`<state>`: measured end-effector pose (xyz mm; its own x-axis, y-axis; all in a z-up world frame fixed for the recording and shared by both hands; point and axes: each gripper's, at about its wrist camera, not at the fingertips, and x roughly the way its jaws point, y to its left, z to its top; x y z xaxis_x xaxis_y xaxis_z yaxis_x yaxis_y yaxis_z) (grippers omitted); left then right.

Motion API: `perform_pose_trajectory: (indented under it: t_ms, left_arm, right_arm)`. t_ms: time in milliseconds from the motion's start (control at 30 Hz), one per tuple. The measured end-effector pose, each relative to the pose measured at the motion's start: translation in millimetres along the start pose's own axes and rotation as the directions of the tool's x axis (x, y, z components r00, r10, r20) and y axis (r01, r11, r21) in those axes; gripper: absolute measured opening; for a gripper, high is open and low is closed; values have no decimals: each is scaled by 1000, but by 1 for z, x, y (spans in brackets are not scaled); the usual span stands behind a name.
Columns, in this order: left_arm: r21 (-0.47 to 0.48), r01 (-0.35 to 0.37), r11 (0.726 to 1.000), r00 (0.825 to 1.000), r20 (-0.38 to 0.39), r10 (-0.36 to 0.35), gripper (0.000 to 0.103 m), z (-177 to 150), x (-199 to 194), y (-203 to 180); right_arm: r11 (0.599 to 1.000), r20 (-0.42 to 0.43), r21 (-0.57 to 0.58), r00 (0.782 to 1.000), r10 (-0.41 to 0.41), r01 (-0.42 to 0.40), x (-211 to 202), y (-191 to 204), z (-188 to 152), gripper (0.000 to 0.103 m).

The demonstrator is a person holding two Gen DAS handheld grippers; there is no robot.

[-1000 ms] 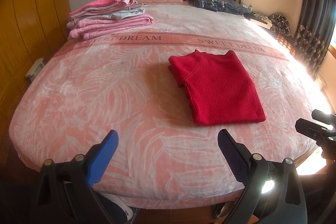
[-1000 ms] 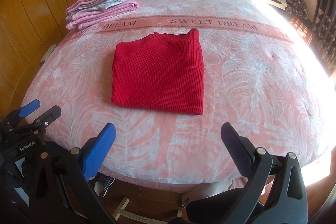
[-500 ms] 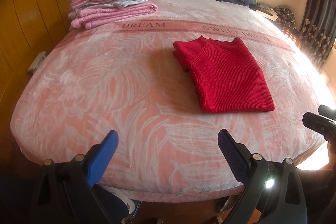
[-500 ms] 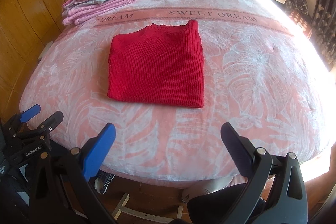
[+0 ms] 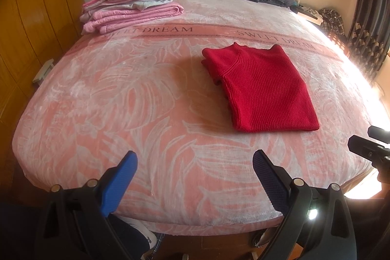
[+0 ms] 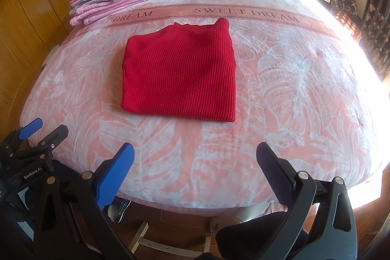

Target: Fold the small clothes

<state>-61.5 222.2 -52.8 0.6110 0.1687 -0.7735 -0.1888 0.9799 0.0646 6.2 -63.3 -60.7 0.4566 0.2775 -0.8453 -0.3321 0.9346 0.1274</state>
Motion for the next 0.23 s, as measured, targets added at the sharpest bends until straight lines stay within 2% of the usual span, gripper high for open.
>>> perform_pose_trajectory:
  t_ms: [233]
  left_arm:
    - [-5, 0, 1000, 1000, 2, 0, 96, 1, -1, 1]
  right_arm:
    - [999, -23, 47, 1000, -4, 5, 5, -9, 1, 100]
